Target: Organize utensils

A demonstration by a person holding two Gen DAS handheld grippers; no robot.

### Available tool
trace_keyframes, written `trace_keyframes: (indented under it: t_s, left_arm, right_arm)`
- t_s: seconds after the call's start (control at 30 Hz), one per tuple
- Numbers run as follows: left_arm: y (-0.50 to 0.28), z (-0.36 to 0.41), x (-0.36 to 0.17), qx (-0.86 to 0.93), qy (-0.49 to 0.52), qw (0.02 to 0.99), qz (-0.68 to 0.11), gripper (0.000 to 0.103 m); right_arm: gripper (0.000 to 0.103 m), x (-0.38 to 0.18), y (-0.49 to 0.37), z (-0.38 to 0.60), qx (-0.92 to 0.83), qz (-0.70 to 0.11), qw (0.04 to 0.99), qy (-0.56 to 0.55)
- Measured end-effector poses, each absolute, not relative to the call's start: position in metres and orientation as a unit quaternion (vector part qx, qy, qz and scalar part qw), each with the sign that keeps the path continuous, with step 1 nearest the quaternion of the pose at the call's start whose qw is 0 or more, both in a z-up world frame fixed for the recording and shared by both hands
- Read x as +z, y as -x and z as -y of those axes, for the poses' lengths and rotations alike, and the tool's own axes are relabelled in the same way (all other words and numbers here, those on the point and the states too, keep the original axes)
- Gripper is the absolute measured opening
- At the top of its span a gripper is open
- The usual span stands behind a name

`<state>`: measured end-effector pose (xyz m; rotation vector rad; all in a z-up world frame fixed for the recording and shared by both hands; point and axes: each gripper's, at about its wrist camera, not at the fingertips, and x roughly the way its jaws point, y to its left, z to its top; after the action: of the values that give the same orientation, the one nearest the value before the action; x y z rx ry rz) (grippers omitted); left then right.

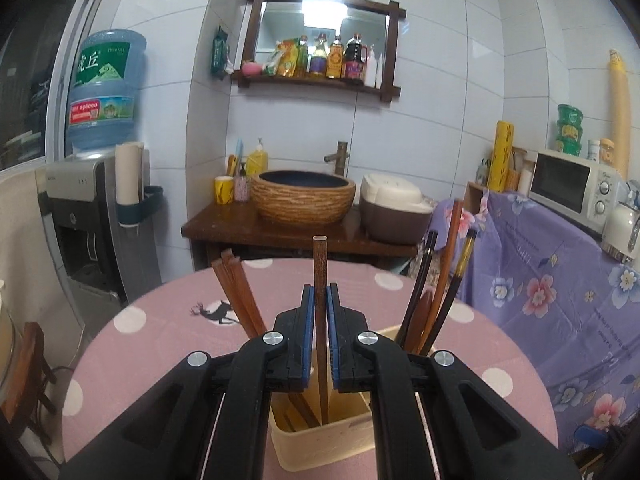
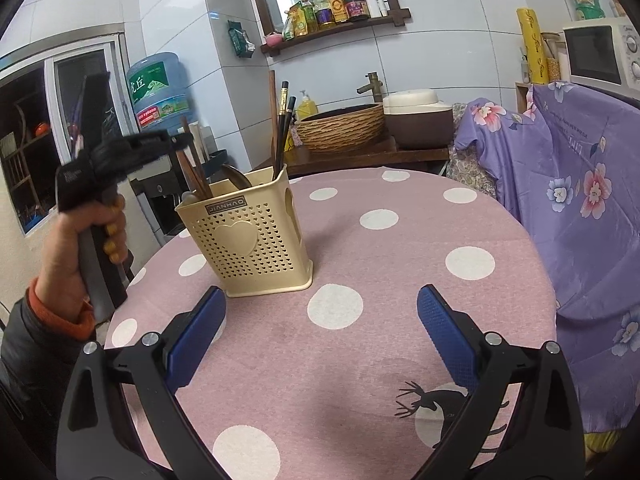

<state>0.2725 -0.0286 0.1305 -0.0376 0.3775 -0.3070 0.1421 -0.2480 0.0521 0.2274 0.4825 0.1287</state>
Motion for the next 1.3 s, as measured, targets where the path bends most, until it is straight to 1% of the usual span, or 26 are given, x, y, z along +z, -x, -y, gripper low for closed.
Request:
trace_keyframes:
  t_s: [0.17,0.23,0.3,0.4,0.43,0.5,0.53,0.6,0.73,0.93,1.1,1.3]
  left_arm:
    - [-0.269,0.028,0.124,-0.153,0.017,0.969,-0.195,0.008]
    - [-0.265,0.029,0.122,-0.149,0.011,0.969,-0.195,0.019]
    - [-0.256,0.028,0.12,-0.148,0.012,0.97,-0.191,0.046]
    - [-0.24,0.028,0.116,-0.146,0.005,0.972,-0.186,0.062]
    - [-0.235,0.028,0.115,-0.143,0.0,0.972,-0.184,0.065]
    - [-0.22,0.026,0.111,-0.136,-0.007,0.974,-0.18,0.082]
    - [-0.211,0.025,0.109,-0.133,-0.011,0.975,-0.176,0.085]
    - [-0.19,0.02,0.103,-0.125,-0.02,0.978,-0.168,0.097]
    - [-0.137,0.01,0.088,-0.102,-0.031,0.983,-0.147,0.097]
    - [-0.072,0.006,0.056,-0.06,-0.032,0.988,-0.136,0.097]
    - [-0.036,0.006,0.037,-0.063,0.001,0.988,-0.141,0.097]
    - [-0.008,0.013,0.026,-0.064,-0.013,0.988,-0.14,0.097]
  right_arm:
    - [0.096,0.051,-0.142,0.251,0.055,-0.241,0.963,-0.111]
    - [0.096,0.05,-0.142,0.251,0.054,-0.242,0.962,-0.11]
    - [0.096,0.05,-0.141,0.249,0.054,-0.243,0.963,-0.107]
    - [0.096,0.048,-0.138,0.246,0.052,-0.242,0.964,-0.094]
    - [0.096,0.047,-0.137,0.244,0.052,-0.241,0.965,-0.089]
    - [0.096,0.045,-0.132,0.24,0.055,-0.237,0.967,-0.079]
    - [0.096,0.044,-0.13,0.239,0.057,-0.235,0.967,-0.073]
    - [0.097,0.041,-0.123,0.234,0.064,-0.23,0.969,-0.057]
    - [0.097,0.034,-0.102,0.226,0.071,-0.208,0.975,-0.034]
    - [0.097,0.024,-0.059,0.218,0.06,-0.17,0.983,-0.027]
    - [0.097,0.019,-0.021,0.209,0.056,-0.15,0.987,-0.02]
    - [0.097,0.015,0.009,0.203,0.059,-0.138,0.989,-0.012]
